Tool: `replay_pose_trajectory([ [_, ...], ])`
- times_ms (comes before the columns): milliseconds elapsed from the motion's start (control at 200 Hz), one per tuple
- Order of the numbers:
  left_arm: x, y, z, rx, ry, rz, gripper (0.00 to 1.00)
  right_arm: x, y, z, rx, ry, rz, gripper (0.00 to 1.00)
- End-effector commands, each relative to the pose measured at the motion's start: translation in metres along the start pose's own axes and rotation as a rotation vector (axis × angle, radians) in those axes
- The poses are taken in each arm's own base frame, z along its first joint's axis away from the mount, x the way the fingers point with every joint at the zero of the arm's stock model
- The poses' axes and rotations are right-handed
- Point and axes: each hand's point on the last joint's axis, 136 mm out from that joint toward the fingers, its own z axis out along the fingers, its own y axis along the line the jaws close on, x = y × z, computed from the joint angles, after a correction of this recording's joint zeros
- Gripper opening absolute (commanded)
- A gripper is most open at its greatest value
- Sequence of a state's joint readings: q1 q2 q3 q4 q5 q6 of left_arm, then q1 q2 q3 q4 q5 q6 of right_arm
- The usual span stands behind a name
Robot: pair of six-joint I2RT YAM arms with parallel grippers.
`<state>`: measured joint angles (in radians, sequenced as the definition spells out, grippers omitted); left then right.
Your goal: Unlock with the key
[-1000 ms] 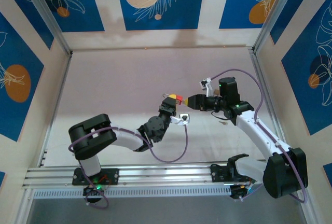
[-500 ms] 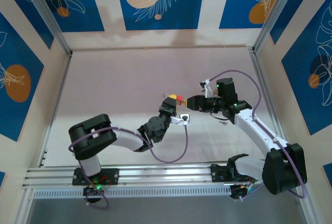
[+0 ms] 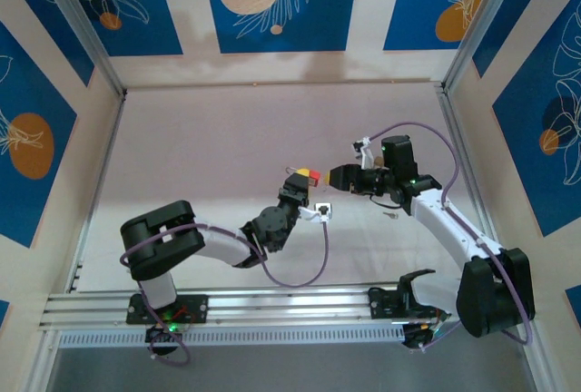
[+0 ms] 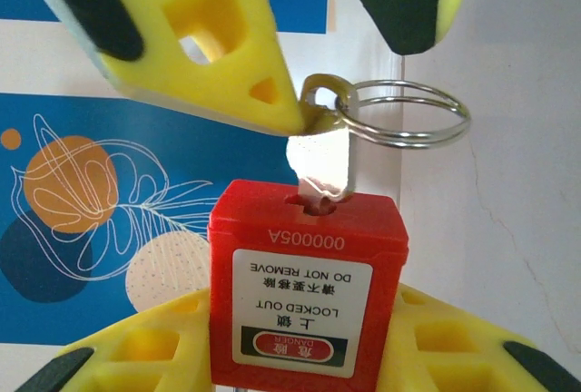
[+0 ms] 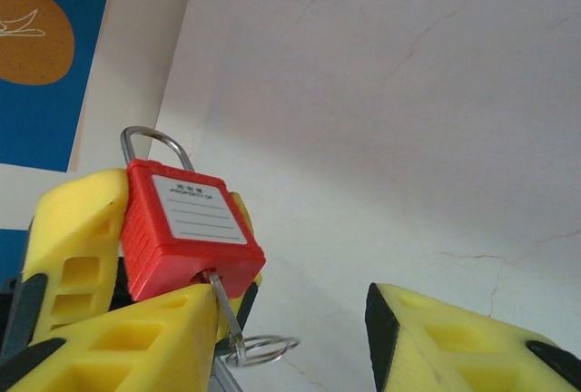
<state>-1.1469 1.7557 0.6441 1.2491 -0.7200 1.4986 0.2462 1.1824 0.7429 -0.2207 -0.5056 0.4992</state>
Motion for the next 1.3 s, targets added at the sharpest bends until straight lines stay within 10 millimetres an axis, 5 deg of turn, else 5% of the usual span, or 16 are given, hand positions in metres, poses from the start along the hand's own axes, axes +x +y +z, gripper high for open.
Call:
replay_pose_trajectory([
  [0, -0.002, 0.01, -0.004, -0.041, 0.005, -0.05, 0.02, 0.0, 0.0, 0.002, -0.014, 0.013, 0.011, 0.48],
  [515, -0.002, 0.011, -0.006, -0.059, 0.008, -0.048, 0.02, -0.001, -0.003, 0.006, -0.009, 0.023, 0.054, 0.49],
  [840, -0.005, 0.012, 0.007, -0.092, 0.064, -0.048, 0.0, -0.004, 0.007, 0.001, -0.234, 0.009, 0.339, 0.76],
  [1296, -0.023, 0.016, 0.016, -0.111, 0.036, -0.077, 0.0, -0.009, 0.013, 0.004, -0.374, 0.038, 0.425, 0.78],
])
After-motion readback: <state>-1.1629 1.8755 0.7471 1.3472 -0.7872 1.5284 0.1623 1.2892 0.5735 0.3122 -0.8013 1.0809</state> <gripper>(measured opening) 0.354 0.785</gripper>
